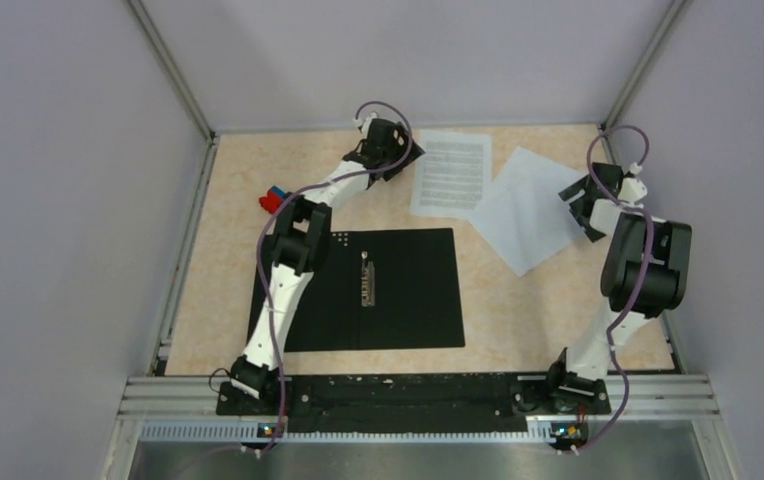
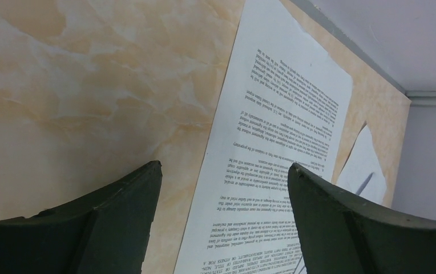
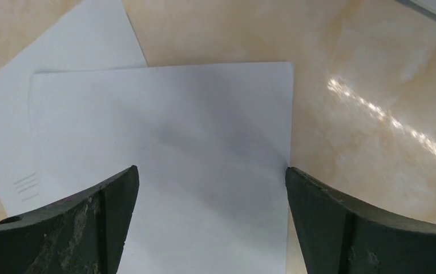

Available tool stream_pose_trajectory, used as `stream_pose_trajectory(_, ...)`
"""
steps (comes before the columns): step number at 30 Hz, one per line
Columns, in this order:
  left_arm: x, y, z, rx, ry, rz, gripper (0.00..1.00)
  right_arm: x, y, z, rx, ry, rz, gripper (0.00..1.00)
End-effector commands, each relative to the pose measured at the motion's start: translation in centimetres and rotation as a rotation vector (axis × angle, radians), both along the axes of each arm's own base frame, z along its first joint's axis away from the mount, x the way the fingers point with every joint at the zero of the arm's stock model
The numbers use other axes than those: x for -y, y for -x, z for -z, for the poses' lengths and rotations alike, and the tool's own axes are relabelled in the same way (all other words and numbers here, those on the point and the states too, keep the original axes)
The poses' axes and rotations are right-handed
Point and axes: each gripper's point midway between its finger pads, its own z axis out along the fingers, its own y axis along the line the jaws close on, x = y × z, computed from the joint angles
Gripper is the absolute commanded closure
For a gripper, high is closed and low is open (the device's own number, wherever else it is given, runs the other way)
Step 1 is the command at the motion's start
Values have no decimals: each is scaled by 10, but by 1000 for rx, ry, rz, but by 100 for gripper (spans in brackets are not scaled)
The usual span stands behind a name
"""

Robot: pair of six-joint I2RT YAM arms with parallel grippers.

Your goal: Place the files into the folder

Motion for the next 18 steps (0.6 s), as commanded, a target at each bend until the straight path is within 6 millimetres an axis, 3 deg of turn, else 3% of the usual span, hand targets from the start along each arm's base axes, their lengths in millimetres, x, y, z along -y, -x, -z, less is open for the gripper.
stream_pose_trajectory(1, 15, -7, -17, 62, 28, 41, 14, -9, -12, 29, -119, 4, -114, 1)
stream_pose_trajectory(9, 24, -2, -14, 60, 27, 66, 14, -43, -71, 28, -123, 28, -282, 1)
stream_pose_trajectory(18, 40, 10, -11, 37, 43, 114, 14, -93, -114, 23, -110, -11, -449, 1)
